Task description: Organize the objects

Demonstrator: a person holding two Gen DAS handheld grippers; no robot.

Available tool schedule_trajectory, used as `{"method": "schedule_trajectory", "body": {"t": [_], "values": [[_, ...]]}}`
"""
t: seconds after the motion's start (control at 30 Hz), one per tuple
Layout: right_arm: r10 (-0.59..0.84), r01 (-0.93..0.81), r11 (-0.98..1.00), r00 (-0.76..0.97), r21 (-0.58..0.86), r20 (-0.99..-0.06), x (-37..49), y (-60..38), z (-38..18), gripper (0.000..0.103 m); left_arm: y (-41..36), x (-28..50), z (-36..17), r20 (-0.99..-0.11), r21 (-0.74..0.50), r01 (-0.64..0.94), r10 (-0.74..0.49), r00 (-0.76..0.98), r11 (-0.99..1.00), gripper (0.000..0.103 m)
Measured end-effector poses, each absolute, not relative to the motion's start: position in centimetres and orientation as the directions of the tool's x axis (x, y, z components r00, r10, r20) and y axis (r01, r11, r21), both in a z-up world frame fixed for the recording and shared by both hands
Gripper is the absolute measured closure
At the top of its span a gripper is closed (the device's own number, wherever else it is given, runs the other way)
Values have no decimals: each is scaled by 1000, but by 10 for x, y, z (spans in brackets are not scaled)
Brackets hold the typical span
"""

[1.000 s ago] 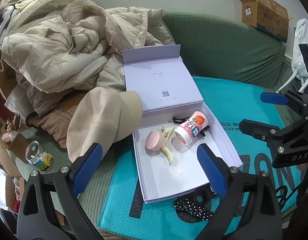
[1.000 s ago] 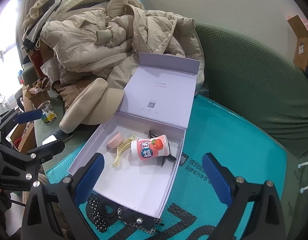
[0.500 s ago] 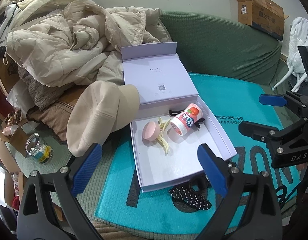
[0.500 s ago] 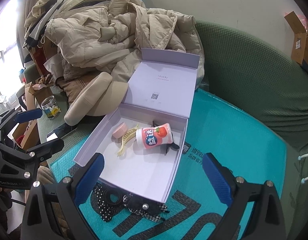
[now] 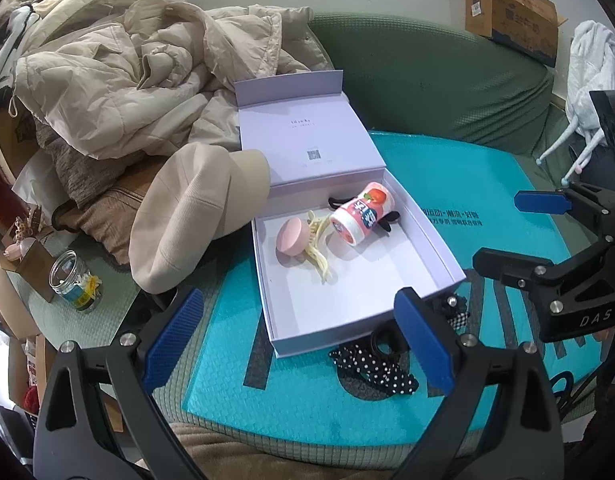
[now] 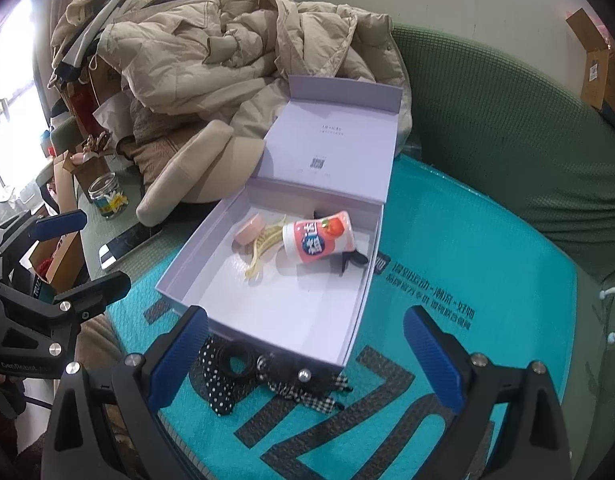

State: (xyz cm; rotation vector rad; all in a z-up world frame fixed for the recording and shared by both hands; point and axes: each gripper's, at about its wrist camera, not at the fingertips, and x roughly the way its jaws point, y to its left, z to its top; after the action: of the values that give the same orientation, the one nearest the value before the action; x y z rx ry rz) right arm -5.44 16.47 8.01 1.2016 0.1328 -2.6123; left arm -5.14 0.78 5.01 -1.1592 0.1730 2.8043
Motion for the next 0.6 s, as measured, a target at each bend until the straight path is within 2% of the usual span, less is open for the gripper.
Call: {"method": "schedule_trajectory", "body": {"t": [0.6], "values": [[-199,268,-962,-557,52,-806,-37,172,44,4,19,-33,10,-759,39,-144,65,-647,-989,7]]}}
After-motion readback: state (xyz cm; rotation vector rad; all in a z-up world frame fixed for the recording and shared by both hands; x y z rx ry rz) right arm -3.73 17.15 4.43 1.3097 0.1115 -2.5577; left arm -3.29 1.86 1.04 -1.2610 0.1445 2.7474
